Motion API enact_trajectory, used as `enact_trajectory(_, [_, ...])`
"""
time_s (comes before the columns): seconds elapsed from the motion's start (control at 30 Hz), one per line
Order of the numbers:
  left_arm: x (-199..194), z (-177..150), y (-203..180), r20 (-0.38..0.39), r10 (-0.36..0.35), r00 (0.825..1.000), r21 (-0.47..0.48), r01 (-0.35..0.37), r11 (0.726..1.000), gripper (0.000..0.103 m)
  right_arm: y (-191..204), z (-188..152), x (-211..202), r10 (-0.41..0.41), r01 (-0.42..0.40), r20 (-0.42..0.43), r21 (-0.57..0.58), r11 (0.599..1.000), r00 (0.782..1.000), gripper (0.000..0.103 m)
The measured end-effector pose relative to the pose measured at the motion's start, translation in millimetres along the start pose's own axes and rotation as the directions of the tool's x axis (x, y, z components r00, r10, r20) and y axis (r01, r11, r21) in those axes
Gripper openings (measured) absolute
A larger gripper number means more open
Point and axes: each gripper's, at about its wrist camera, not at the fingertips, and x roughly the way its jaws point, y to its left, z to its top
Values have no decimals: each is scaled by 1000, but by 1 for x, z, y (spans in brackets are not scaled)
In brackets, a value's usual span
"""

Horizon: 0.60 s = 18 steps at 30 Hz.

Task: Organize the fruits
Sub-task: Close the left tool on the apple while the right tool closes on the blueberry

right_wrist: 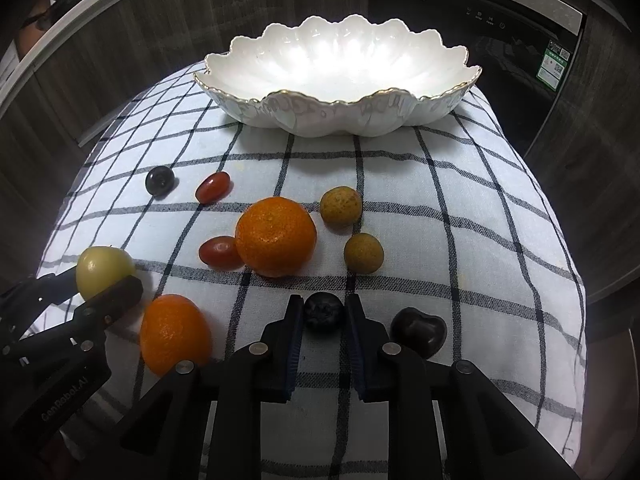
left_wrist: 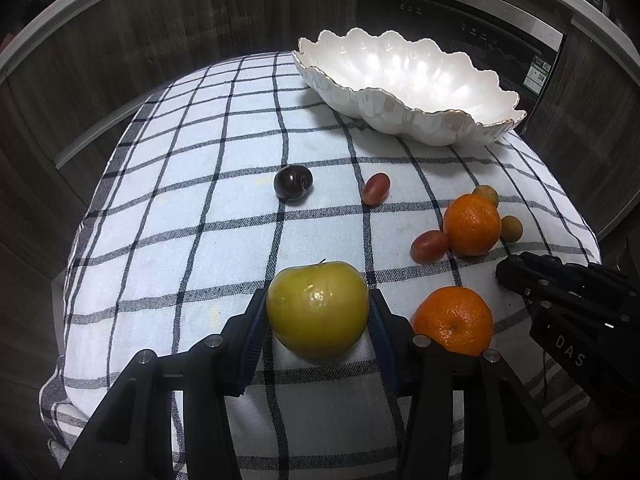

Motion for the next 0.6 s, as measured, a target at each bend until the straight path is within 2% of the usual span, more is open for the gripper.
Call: enact_trajectory(0.6, [-29, 5, 2, 56, 31, 998, -1, -31, 1000, 48, 0, 4, -31, -1, 2, 83, -15, 1000, 997, 22])
